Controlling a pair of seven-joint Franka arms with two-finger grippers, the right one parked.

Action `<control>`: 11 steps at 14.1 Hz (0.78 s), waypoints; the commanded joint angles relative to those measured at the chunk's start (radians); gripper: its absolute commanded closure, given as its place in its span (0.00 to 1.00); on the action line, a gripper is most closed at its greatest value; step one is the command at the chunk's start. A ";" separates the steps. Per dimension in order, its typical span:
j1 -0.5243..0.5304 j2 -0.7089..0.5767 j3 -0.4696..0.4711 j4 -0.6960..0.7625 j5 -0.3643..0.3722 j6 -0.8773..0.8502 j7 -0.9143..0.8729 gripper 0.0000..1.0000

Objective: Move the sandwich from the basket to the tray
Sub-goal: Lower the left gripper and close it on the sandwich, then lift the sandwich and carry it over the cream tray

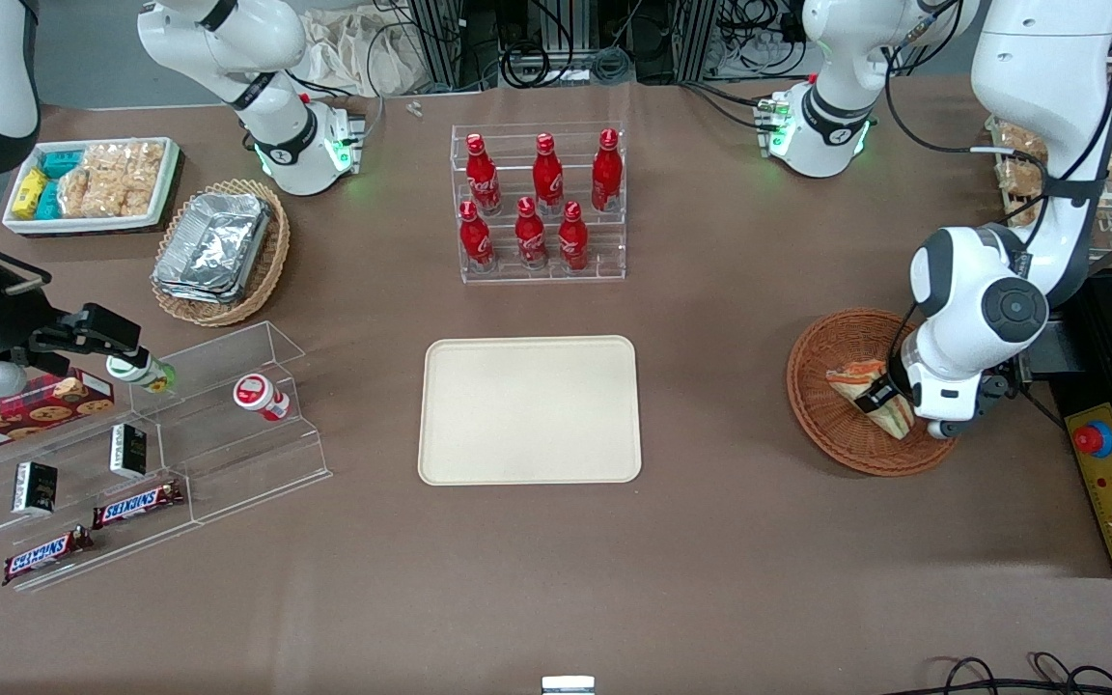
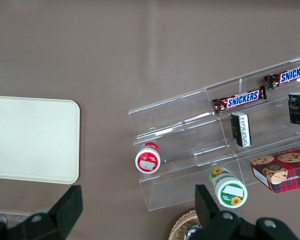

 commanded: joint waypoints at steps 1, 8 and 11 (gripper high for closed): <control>-0.005 -0.054 0.000 -0.001 -0.006 -0.029 -0.069 0.94; -0.013 -0.133 -0.017 0.334 -0.009 -0.553 -0.070 1.00; -0.013 -0.130 -0.019 0.551 -0.021 -0.763 -0.057 1.00</control>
